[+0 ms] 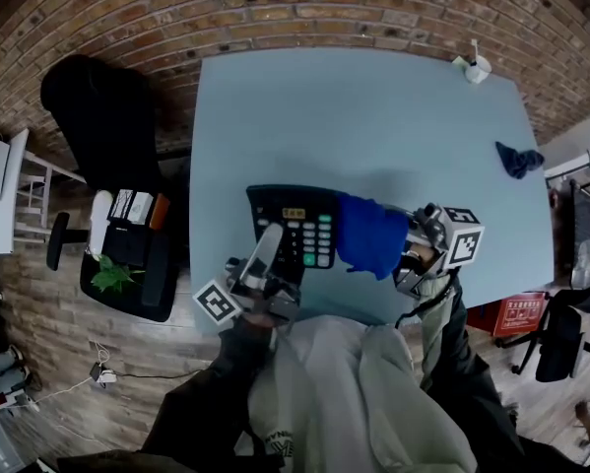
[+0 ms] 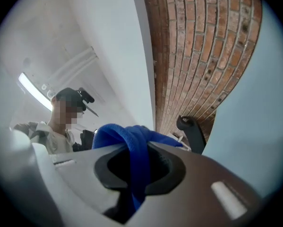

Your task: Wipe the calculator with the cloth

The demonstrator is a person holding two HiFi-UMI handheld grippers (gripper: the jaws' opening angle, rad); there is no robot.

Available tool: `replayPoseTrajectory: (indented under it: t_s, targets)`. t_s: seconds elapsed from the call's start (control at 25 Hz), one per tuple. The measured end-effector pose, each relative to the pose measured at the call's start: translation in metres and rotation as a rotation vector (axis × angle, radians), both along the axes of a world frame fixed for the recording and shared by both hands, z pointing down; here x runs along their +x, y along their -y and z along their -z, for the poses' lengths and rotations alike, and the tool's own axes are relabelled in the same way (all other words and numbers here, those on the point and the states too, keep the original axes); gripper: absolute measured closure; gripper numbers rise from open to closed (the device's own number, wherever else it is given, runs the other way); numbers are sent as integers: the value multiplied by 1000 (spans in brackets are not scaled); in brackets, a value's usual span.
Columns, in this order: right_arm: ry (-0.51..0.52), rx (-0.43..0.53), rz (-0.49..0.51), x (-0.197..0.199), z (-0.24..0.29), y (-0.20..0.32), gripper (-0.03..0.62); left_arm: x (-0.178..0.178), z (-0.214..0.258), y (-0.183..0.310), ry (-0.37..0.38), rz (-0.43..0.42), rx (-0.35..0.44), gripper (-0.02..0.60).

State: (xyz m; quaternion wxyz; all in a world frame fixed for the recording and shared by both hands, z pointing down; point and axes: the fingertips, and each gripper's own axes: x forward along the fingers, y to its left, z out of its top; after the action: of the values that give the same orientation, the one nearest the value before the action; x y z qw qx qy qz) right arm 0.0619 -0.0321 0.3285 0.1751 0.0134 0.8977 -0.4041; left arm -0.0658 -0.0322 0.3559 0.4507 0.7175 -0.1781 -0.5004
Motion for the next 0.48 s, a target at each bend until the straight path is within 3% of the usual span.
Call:
replayPoseTrajectory:
  t_s: [0.24,0.36,0.48]
  targets:
    - [-242,108,114,-57,-28,-66,554,-7,-7,13,6,93,-89,474]
    - [-349,166,163,-82,-47,-91,554,-2,-11,13,-3,91,-113,474]
    - [-374,197,60,-72,-46,-78,554,-8,-10,11,-8,92,-110,476]
